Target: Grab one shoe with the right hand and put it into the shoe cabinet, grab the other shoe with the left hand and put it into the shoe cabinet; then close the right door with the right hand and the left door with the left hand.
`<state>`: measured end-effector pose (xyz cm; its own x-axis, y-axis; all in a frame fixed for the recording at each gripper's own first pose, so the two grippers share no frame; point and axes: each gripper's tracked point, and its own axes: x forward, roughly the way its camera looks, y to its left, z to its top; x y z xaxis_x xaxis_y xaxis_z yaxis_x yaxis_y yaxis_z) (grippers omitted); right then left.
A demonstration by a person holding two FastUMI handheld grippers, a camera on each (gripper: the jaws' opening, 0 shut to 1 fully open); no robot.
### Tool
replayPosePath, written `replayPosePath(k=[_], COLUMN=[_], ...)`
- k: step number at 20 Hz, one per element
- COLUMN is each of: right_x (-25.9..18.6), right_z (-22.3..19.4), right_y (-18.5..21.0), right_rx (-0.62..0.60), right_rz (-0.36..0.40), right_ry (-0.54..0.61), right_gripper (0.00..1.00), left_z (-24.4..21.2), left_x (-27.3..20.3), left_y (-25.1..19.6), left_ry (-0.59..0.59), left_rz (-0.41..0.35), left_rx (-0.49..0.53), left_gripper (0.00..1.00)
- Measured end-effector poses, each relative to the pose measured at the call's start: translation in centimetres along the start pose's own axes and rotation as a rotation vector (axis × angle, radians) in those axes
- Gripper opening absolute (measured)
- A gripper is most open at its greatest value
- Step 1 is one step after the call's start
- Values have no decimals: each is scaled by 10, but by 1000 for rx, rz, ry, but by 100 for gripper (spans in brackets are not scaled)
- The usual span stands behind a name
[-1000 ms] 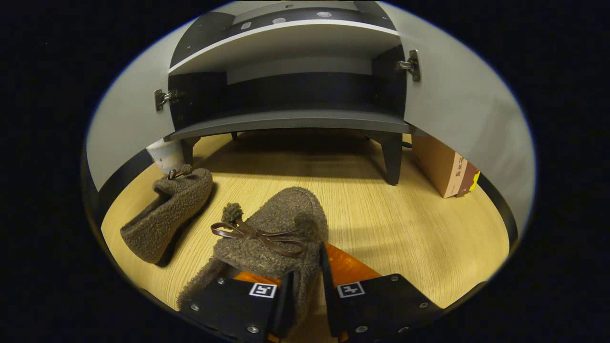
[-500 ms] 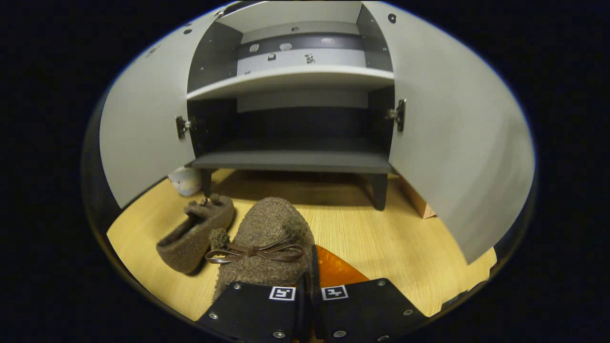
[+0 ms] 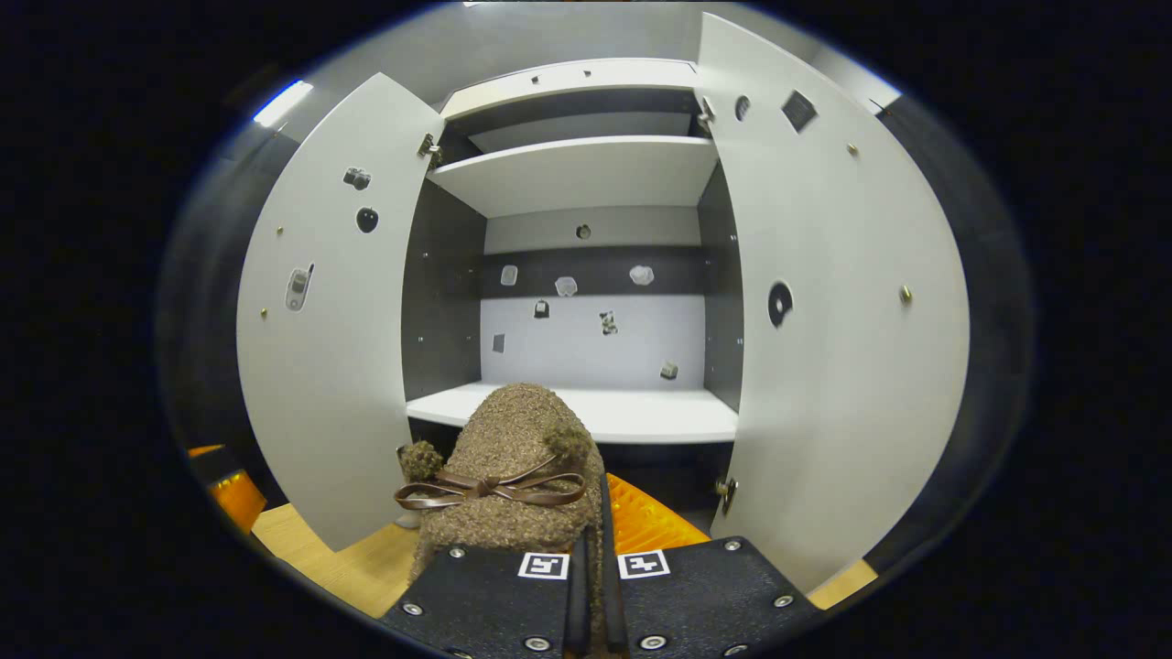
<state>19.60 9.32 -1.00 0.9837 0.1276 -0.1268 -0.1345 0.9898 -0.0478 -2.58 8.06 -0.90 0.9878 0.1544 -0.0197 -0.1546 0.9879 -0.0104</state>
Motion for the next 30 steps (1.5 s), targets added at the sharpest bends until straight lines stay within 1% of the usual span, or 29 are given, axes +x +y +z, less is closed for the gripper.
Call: replayPosePath(k=[1,3,5,6,7,8,10,11,15,17,18,19,20,21,22,23,24,26,27,28,29,30], right_x=[3,57,106,135,161,187,230,247,281,289,291,292,292,292,293,293,289,281,277,271,266,260], right_z=[26,43,58,61,57,55,49,43,9,-13,-24,-34,-44,-51,-49,-45,-44,-38,-36,-36,-34,-33], right_y=[2,-6,-6,-10,-19,-28,-41,-42,-47,-54,-60,-65,-70,-73,-75,-74,-74,-82,-85,-85,-84,-82], right_rx=[-23,-33,10,21,21,17,4,8,2,-3,1,8,8,2,4,10,21,18,17,21,30,46], right_rz=[-4,-14,1,2,-22,-45,-90,-99,-123,-143,-157,-172,-182,-186,-180,-173,-167,-173,-174,-164,-147,-129], right_ry=[-13,2,17,32,66,93,138,165,282,350,392,425,456,475,465,458,463,464,470,480,488,499], right_gripper=[5,5,5,5,5,5,5,5,5,9,10,12,7,15,17,20,21,41,59,68,81,86], left_z=[-1,0,0,-3,-5,-6,-4,-4,-5,-5,-5,-8,-10,-12,-13,-15,-16,-16,-15,-17,-16,-19], left_x=[0,-2,-3,-4,-6,-7,-8,-8,-9,-9,-9,-10,-10,-9,-8,-8,-7,-6,-4,-4,-2,-2], left_y=[2,6,10,11,12,12,19,23,34,41,42,44,45,46,47,47,48,47,46,46,45,44], left_ry=[0,-4,-2,5,13,19,18,17,23,17,18,23,28,31,33,37,37,32,29,29,30,32], left_rz=[3,11,19,24,23,27,50,62,94,113,120,123,127,130,131,131,132,129,128,126,123,118], left_rx=[4,19,26,16,2,-2,15,22,26,23,15,7,1,-5,-10,-14,-17,-19,-16,-14,-14,-16], left_gripper=[96,96,96,96,99,96,96,96,96,96,99,96,96,96,96,99,99,99,99,99,99,99])
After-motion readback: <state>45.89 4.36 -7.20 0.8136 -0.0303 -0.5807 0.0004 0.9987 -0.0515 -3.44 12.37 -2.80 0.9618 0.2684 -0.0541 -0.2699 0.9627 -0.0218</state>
